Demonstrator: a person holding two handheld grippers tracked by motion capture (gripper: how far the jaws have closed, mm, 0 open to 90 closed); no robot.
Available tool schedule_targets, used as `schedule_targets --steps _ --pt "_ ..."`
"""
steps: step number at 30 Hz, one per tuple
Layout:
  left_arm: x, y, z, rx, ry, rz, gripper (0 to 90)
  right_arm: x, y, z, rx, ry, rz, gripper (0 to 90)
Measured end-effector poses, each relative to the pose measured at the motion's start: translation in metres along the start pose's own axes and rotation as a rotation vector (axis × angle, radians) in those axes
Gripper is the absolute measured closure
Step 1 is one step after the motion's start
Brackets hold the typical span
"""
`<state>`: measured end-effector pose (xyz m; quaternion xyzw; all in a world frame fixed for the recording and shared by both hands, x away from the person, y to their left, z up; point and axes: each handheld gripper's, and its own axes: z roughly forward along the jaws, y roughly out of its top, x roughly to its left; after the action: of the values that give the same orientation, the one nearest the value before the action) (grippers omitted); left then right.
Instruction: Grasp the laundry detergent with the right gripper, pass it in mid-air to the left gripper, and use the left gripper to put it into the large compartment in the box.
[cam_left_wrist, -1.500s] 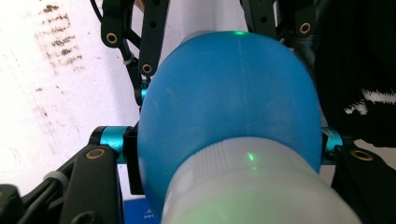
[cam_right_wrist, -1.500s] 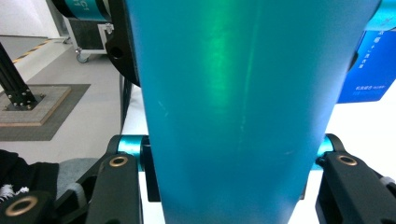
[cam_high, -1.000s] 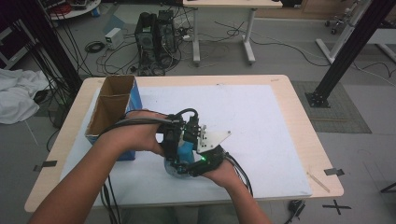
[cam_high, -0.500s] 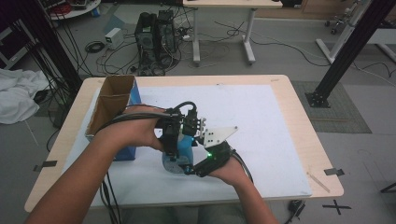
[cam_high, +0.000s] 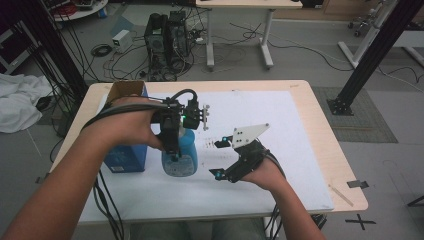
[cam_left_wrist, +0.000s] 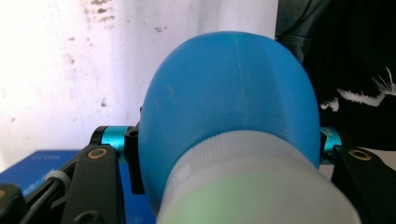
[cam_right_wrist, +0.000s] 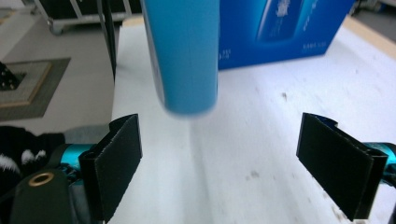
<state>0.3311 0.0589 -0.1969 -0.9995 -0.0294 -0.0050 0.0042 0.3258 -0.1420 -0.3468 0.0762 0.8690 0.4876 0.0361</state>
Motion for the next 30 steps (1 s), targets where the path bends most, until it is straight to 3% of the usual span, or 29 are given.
schedule_targets --steps 1,4,9,12,15,19,22,23,24,27,28,29,30 --pt "0.000 0.000 0.000 0.000 0.000 0.000 39.3 0.000 0.000 0.000 0.000 0.000 0.000 12.9" --pt "0.007 -0.010 -0.017 -0.006 -0.005 -0.047 39.3 -0.003 0.002 -0.007 0.071 -0.022 0.009 12.9" --pt "0.015 -0.021 -0.031 -0.018 -0.011 -0.098 39.3 -0.008 0.005 -0.013 0.107 -0.039 -0.001 12.9" --pt "0.023 -0.030 -0.039 -0.021 -0.014 -0.153 39.3 -0.011 0.007 -0.017 0.133 -0.055 -0.008 12.9" --pt "0.028 -0.034 -0.043 -0.012 -0.015 -0.172 39.3 -0.011 0.007 -0.018 0.134 -0.057 -0.013 12.9" --pt "0.036 -0.043 -0.047 -0.024 -0.014 -0.251 39.2 -0.012 0.006 -0.016 0.151 -0.072 -0.021 12.9" --pt "0.044 -0.054 -0.055 -0.041 -0.015 -0.317 39.3 -0.010 0.005 -0.014 0.164 -0.071 0.002 12.9" --pt "0.044 -0.054 -0.055 -0.041 -0.015 -0.317 39.2 -0.010 0.005 -0.014 0.164 -0.071 0.002 12.9" --pt "0.047 -0.060 -0.060 -0.040 -0.019 -0.353 39.2 -0.011 0.004 -0.012 0.169 -0.067 -0.001 12.9" --pt "0.051 -0.066 -0.065 -0.044 -0.018 -0.380 39.3 -0.011 0.003 -0.010 0.180 -0.068 0.010 12.9" --pt "0.055 -0.072 -0.069 -0.048 -0.020 -0.416 39.3 -0.012 0.003 -0.010 0.185 -0.071 0.012 12.9" --pt "0.055 -0.072 -0.069 -0.048 -0.020 -0.416 39.2 -0.013 0.003 -0.010 0.183 -0.068 0.010 12.9" --pt "0.057 -0.076 -0.070 -0.060 -0.016 -0.446 39.2 -0.013 0.003 -0.010 0.185 -0.068 0.014 12.9"
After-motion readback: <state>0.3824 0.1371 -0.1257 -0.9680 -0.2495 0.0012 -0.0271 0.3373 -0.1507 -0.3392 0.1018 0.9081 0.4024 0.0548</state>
